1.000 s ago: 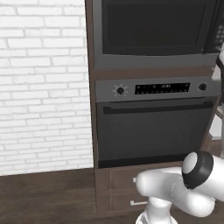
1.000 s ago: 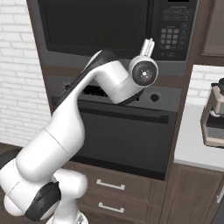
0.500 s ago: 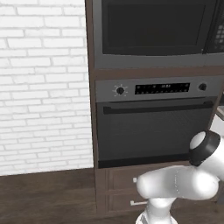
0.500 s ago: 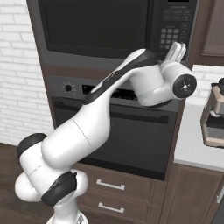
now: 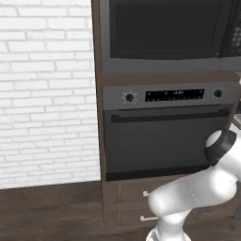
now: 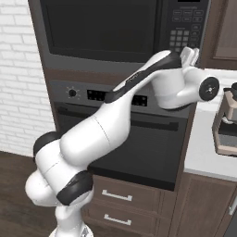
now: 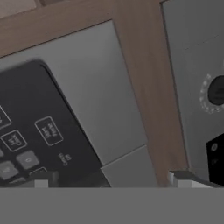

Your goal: Pick the onion from the sink and place it in the bowl. Then pick the bowl and place it in the microwave. Then close the microwave door and press the start button.

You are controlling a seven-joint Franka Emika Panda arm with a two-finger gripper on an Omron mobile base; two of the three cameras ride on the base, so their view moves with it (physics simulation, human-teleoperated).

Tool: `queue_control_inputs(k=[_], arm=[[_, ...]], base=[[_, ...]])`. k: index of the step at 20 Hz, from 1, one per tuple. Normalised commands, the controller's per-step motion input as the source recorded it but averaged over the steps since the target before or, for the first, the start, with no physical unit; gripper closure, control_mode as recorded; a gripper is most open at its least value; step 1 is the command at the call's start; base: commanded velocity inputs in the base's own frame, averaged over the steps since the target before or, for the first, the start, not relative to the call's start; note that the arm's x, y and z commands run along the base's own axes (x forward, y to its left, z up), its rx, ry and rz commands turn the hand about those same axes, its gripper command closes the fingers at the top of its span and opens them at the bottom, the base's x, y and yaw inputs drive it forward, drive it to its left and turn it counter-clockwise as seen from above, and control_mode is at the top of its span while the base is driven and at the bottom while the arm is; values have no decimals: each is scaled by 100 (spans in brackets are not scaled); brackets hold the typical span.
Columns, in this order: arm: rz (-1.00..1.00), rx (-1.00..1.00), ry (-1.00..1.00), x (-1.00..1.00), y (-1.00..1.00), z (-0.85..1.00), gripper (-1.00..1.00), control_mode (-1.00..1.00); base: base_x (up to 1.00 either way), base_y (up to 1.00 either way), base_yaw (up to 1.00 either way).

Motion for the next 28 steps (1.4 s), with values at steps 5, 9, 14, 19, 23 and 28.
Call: queue_control_inputs(k=[5, 9, 14, 19, 23, 28], arm=[[7, 5, 0, 28, -7, 0, -100, -100], [6, 5, 0, 25, -18, -6, -100, -100], [5, 5, 0, 26, -20, -4, -100, -100], [5, 5, 0, 35, -8, -7, -100, -100], [6, 4, 0, 20, 0, -23, -100, -100], [7, 0, -3, -60, 60, -55, -100, -100]], base=[[0, 0, 0], [0, 0, 0], [0, 0, 0], [0, 0, 0], [0, 0, 0], [0, 0, 0]])
